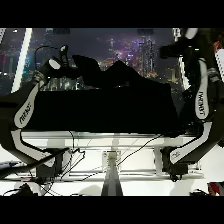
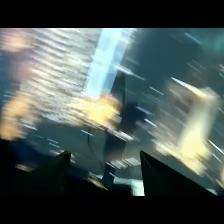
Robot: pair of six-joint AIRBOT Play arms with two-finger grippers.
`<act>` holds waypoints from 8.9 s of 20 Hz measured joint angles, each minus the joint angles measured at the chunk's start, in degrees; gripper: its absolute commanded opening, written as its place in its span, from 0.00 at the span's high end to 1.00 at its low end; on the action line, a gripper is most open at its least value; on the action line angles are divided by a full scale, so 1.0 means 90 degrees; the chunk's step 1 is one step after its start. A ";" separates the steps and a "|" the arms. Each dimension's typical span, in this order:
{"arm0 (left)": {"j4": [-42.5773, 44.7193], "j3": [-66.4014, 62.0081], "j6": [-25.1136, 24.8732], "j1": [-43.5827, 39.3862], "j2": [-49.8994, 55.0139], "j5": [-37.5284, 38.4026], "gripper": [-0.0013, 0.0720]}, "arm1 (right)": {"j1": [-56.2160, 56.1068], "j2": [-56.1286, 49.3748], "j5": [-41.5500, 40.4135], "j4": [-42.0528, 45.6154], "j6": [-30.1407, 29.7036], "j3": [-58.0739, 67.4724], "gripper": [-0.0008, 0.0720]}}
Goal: Fold the clothes and pants, and hang the long-sleeved shirts on hangers.
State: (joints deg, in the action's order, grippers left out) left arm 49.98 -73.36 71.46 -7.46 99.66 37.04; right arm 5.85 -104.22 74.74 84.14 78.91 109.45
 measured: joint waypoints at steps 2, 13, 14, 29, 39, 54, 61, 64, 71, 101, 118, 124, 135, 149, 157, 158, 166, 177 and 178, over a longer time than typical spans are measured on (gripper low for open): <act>-0.0151 -0.0024 -0.0002 -0.0080 0.0090 -0.0228 0.60 | 0.0532 0.0000 0.0333 -0.0056 0.0000 -0.0027 0.31; 0.0095 -0.0930 -0.0556 0.0095 -0.0867 -0.0848 0.97 | 0.3033 0.0002 0.2016 -0.2506 -0.1345 -0.2297 0.30; 0.0274 -0.1027 -0.0588 0.0107 -0.1103 -0.0823 0.97 | 0.3109 0.0002 0.2045 -0.2676 -0.1498 -0.2589 0.30; 0.4063 -0.1256 0.1630 0.0821 -0.2681 0.1982 0.97 | 0.1362 0.0007 0.0299 -0.3274 -0.2594 -0.3711 0.31; 0.4114 -0.1256 0.1700 0.0690 -0.1960 0.2295 0.97 | 0.0481 0.0027 -0.0289 -0.2956 -0.2878 -0.3677 0.97; 0.5831 -0.1256 0.1360 0.2045 -0.3650 0.3259 0.97 | 0.1664 0.2720 -0.1168 -0.1838 -0.2244 -0.3405 0.96; 0.5833 -0.1256 0.0527 0.2149 -0.3519 0.3937 0.97 | 0.1756 0.3028 -0.1326 -0.1829 -0.2225 -0.3434 0.96; 0.5632 -0.1256 -0.0219 0.2154 -0.2846 0.3874 0.97 | 0.1768 0.2888 -0.1836 -0.1802 -0.2220 -0.3623 0.96; 0.5421 -0.1253 -0.0998 0.1829 -0.1243 0.1571 0.97 | 0.1768 0.2021 -0.3317 -0.2297 -0.2200 -0.3881 0.96; 0.2254 -0.1256 0.1953 0.2793 0.0612 0.0287 0.12 | 0.1770 0.1562 -0.4051 -0.2832 -0.2200 -0.3905 0.96; 0.2616 -0.1248 0.1681 0.2433 0.0087 -0.1076 0.96 | 0.1770 0.1562 -0.4046 -0.2783 -0.2200 -0.3905 0.96; 0.3929 -0.1248 0.1574 0.2429 -0.1370 -0.0986 0.97 | 0.1770 0.1591 -0.4019 -0.2664 -0.2200 -0.3905 0.96; 0.4952 -0.1248 0.1566 0.3334 -0.4129 0.1824 0.97 | 0.1770 0.2195 -0.3257 -0.2059 -0.2222 -0.3905 0.96; 0.3769 0.0087 0.1581 0.3854 -0.1732 -0.0236 0.97 | 0.1166 0.1149 -0.5850 -0.3128 -0.2215 -0.3908 0.96; 0.3281 0.0136 0.1581 0.3368 -0.0704 -0.2361 0.00 | 0.0663 0.0712 -0.7672 -0.3198 -0.2203 -0.3903 0.11; 0.3266 0.0136 0.1583 0.3317 -0.0697 -0.2433 0.00 | 0.0646 0.0712 -0.7711 -0.3201 -0.2203 -0.3898 0.12; 0.3242 0.0136 0.1583 0.3189 -0.1989 -0.1416 0.29 | 0.0835 0.1732 -0.6526 -0.2744 -0.2212 -0.3891 0.88; 0.3266 0.0136 0.1450 0.3208 -0.3706 0.2147 0.96 | 0.2776 0.3662 -0.1304 -0.1163 -0.1307 -0.4585 0.96; 0.3303 0.0136 0.1377 0.3208 -0.3728 0.2305 0.88 | 0.3007 0.3830 -0.1222 -0.1154 -0.1229 -0.4925 0.96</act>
State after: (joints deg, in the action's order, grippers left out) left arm 79.70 -72.14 83.85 21.41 66.11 57.78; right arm 32.91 -69.76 63.75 73.76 67.85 65.12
